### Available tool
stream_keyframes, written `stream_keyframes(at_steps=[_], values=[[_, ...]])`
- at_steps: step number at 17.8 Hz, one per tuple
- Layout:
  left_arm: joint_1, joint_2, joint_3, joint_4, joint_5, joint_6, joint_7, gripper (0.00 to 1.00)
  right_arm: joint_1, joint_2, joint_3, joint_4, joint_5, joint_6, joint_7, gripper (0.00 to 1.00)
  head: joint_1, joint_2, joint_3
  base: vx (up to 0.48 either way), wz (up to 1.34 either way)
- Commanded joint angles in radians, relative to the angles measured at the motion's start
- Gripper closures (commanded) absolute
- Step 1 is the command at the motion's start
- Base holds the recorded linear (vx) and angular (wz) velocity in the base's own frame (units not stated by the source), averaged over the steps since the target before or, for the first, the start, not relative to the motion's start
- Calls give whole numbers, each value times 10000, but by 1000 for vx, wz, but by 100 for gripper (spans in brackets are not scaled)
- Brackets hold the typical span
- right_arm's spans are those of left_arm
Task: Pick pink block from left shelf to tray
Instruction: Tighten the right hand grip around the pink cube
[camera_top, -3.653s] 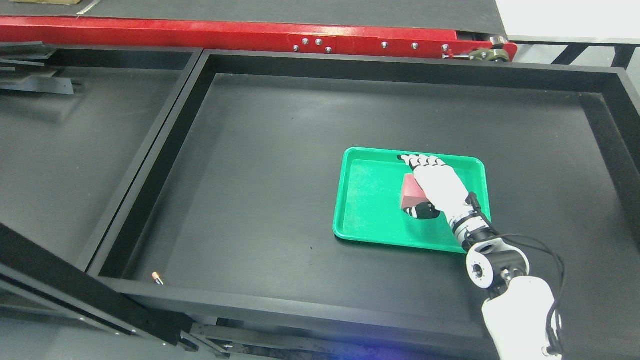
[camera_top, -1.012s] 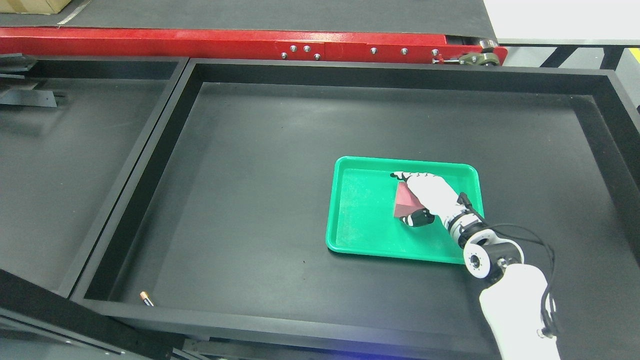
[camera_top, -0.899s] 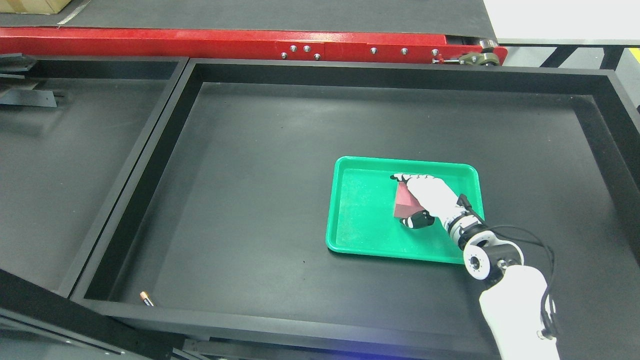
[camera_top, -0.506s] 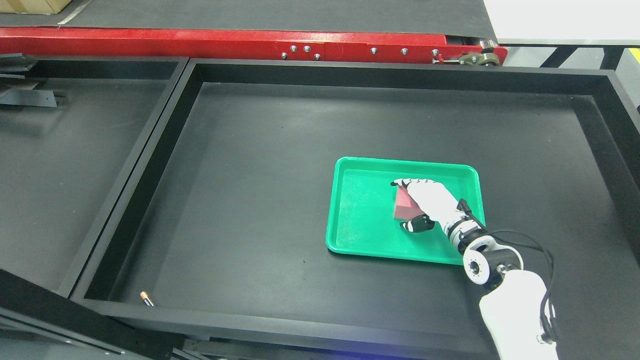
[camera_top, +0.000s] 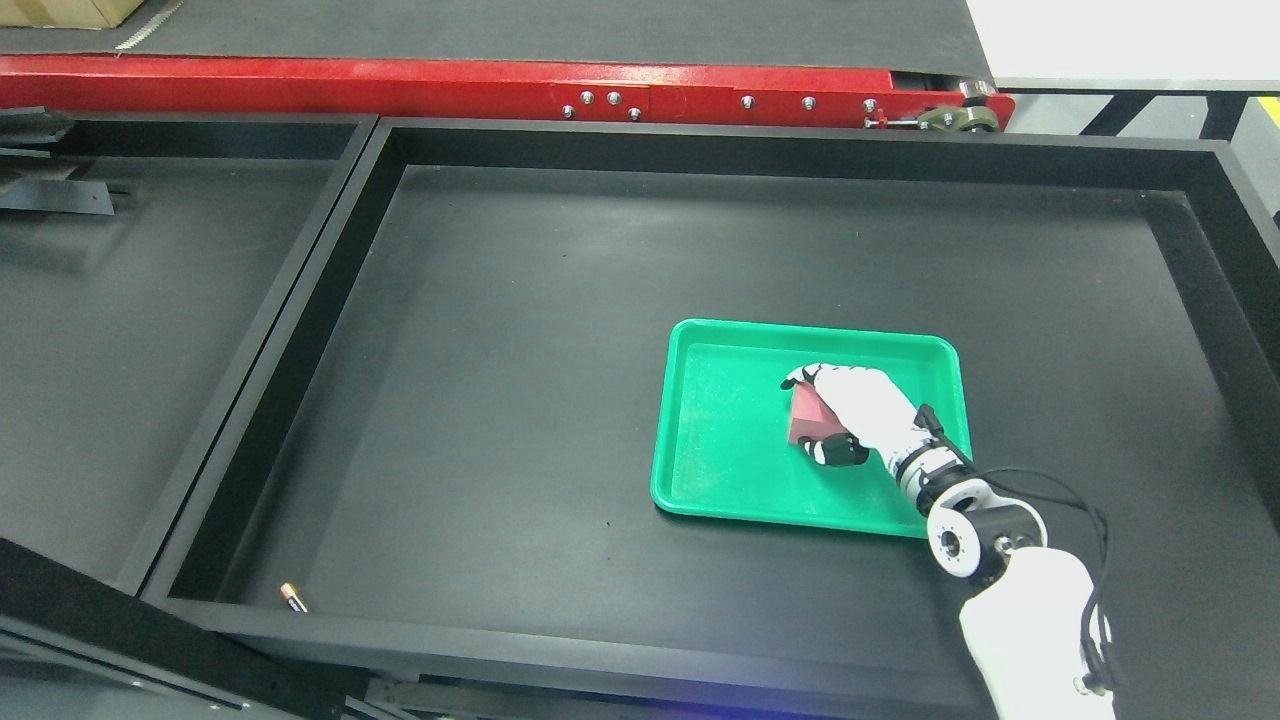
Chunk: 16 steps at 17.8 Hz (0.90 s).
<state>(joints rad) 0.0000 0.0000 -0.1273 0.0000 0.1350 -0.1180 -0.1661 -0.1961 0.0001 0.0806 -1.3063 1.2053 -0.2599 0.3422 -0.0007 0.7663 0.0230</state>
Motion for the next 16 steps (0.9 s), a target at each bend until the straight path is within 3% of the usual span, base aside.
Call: stream_keyframes(at_steps=[1,5,16], values=[[199,175,0,-175,0,-1,4,0,44,-175,-177,24,19,-161,60,71,0,0,0,0,0],[199,175,0,-175,0,-1,4,0,44,-175,-376,9,-164,-315,-77,94,0,0,0,0,0],[199,175,0,-175,0,-1,4,0,29,-175,-1066,-389,-1115,-896,-722,97,0,0,0,0,0]])
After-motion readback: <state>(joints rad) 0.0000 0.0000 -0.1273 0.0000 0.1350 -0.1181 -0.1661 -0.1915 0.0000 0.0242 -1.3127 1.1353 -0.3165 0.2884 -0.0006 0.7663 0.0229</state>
